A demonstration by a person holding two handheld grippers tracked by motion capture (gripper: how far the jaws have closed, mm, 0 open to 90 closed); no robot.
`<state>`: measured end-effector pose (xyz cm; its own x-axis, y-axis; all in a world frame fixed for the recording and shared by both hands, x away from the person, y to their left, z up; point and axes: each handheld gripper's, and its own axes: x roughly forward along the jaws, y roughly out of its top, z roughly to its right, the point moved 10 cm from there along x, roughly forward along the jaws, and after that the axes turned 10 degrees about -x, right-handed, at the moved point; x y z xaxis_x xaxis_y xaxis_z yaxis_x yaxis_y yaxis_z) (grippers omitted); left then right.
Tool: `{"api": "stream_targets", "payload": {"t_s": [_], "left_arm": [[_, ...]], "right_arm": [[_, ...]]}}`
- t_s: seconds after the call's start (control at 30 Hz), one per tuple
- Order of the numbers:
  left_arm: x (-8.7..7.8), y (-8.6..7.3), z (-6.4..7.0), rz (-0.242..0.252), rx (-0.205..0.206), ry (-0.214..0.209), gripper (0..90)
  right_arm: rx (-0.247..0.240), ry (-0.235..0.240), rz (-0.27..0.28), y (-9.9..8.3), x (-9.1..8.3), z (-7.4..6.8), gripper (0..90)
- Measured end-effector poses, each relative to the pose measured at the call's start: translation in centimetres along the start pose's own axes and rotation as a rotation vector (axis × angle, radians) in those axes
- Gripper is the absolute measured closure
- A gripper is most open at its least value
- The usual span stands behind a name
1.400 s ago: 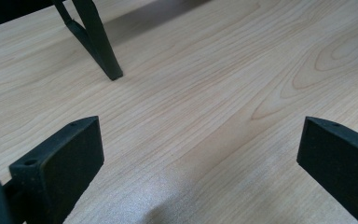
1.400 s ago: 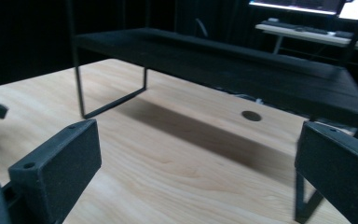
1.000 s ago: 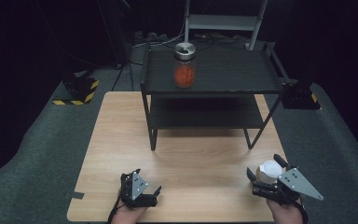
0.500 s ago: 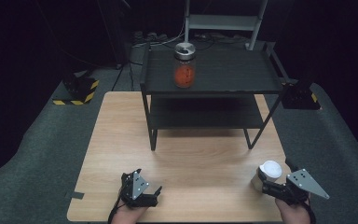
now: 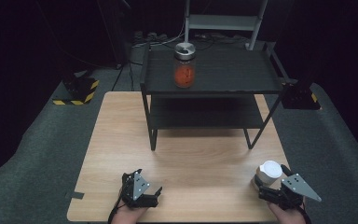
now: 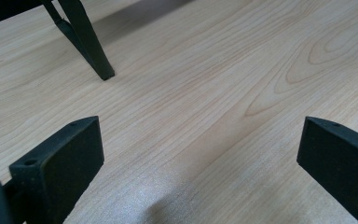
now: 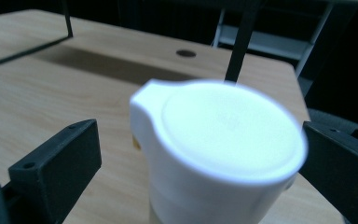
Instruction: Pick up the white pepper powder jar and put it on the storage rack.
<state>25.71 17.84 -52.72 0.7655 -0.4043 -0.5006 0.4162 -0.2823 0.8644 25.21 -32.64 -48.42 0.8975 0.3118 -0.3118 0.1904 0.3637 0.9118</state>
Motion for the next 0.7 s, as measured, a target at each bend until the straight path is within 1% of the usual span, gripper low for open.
{"api": "stream_targets", "payload": {"t_s": [0.03,0.13,0.33,0.43,0.53,0.7], "left_arm": [[0.0,0.0,0.0,-0.001,0.001,0.000,0.8],[0.1,0.0,0.0,0.000,0.000,-0.003,0.8],[0.0,0.0,-0.1,0.002,-0.006,-0.007,0.8],[0.0,0.0,0.0,0.005,0.001,-0.007,0.8],[0.0,0.0,0.0,0.008,0.004,-0.007,0.8],[-0.1,0.0,-0.1,0.011,-0.006,-0.009,0.8]], "right_arm": [[-0.001,0.001,-0.009,-0.3,0.2,0.0,0.0],[0.019,0.007,-0.033,-1.0,0.5,0.1,0.0],[0.036,0.006,-0.031,-1.4,0.6,0.3,0.3],[0.042,0.016,-0.029,-1.7,0.7,0.2,3.7],[0.065,0.020,-0.024,-2.0,0.7,0.3,8.7],[0.090,0.044,-0.007,-2.5,0.9,0.6,18.4]]}}
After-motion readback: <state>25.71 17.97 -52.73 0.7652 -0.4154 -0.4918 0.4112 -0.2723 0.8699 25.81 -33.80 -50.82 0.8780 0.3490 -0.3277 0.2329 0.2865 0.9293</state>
